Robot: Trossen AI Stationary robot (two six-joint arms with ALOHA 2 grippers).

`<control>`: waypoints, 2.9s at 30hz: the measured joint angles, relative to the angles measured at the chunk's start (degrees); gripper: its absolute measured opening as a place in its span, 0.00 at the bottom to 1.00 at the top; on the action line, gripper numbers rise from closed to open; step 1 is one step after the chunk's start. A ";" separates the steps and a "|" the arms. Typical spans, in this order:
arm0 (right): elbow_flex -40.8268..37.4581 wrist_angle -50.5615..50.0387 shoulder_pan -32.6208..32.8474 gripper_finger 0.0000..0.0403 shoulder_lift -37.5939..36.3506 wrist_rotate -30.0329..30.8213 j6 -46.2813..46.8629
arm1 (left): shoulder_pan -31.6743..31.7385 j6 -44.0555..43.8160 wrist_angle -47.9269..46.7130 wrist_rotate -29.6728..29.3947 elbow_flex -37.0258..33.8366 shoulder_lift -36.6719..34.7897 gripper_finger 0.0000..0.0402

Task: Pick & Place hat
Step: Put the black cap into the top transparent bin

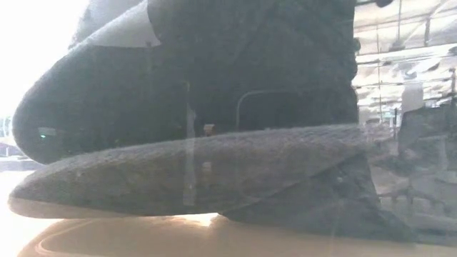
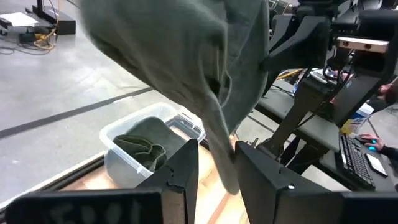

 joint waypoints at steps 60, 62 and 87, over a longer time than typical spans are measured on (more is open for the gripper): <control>0.02 49.42 5.12 0.44 4.83 3.78 -32.07 | 1.81 11.75 37.70 5.07 1.70 -6.67 0.02; 0.02 51.92 5.18 0.44 5.89 3.59 -33.05 | 1.81 11.30 37.85 5.23 1.68 -6.51 0.02; 0.00 57.02 5.49 0.03 7.39 -0.99 -29.73 | 1.77 12.75 37.60 9.48 1.55 -4.93 0.05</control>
